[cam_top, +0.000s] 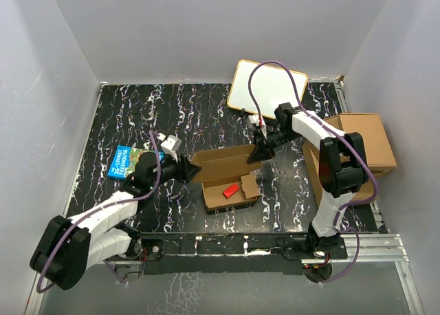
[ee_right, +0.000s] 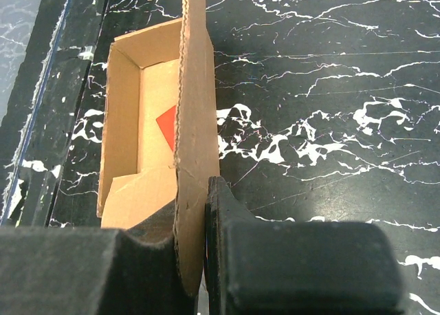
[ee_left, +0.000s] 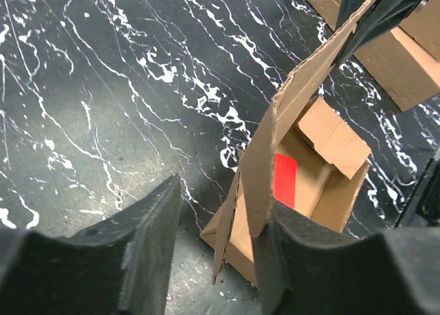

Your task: Fold the paper box

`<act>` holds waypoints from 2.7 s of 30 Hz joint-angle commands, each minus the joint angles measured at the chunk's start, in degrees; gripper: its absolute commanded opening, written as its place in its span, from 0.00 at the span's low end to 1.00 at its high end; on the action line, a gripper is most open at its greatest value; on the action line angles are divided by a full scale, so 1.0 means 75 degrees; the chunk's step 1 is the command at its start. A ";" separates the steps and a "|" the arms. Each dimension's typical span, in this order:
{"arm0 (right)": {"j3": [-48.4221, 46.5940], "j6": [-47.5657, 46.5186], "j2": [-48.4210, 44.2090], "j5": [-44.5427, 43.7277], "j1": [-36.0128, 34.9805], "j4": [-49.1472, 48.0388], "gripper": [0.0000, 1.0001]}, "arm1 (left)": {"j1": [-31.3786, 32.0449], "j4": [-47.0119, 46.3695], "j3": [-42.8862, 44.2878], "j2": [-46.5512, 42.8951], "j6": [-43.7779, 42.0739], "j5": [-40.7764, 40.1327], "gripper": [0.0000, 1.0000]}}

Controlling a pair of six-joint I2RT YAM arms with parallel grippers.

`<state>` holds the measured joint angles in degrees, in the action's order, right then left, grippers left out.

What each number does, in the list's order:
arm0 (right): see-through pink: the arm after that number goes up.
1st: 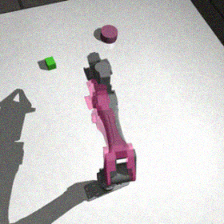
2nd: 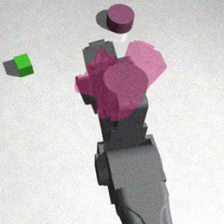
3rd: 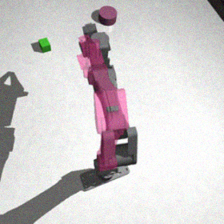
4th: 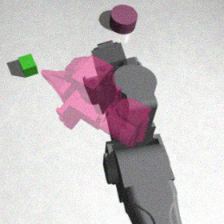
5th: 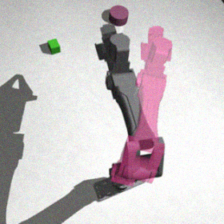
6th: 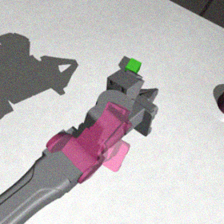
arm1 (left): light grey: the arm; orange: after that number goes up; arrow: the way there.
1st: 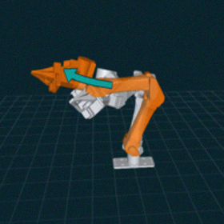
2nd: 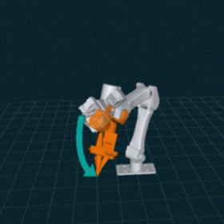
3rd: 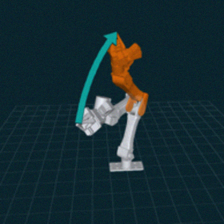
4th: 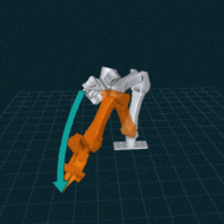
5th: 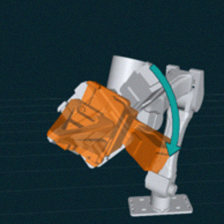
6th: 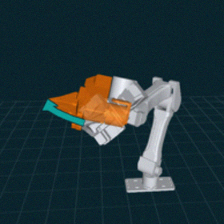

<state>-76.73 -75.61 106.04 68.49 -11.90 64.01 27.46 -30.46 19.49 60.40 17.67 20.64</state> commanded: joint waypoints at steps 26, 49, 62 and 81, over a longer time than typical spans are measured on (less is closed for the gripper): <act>0.1350 0.5836 -0.2788 -0.1684 0.0850 -0.3529 0.75 | 0.0293 -0.0745 -0.0621 -0.1207 -0.0339 -0.0804 0.00; 0.4238 0.8322 -0.3170 -0.4583 -0.0570 -0.7232 0.65 | 0.1961 -0.0474 -0.0198 -0.0841 0.0125 -0.3346 0.00; 0.4464 0.8223 -0.2967 -0.5347 -0.1196 -0.7251 0.57 | 0.2194 -0.0522 -0.0207 -0.0764 0.0257 -0.3564 0.00; 0.4515 0.7741 -0.2812 -0.6695 -0.1699 -0.7146 0.42 | 0.2470 -0.0365 -0.0049 -0.0842 0.0232 -0.3974 0.00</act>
<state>-42.19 -14.96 84.66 22.63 -23.55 11.66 45.34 -32.32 16.29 54.98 19.51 -7.25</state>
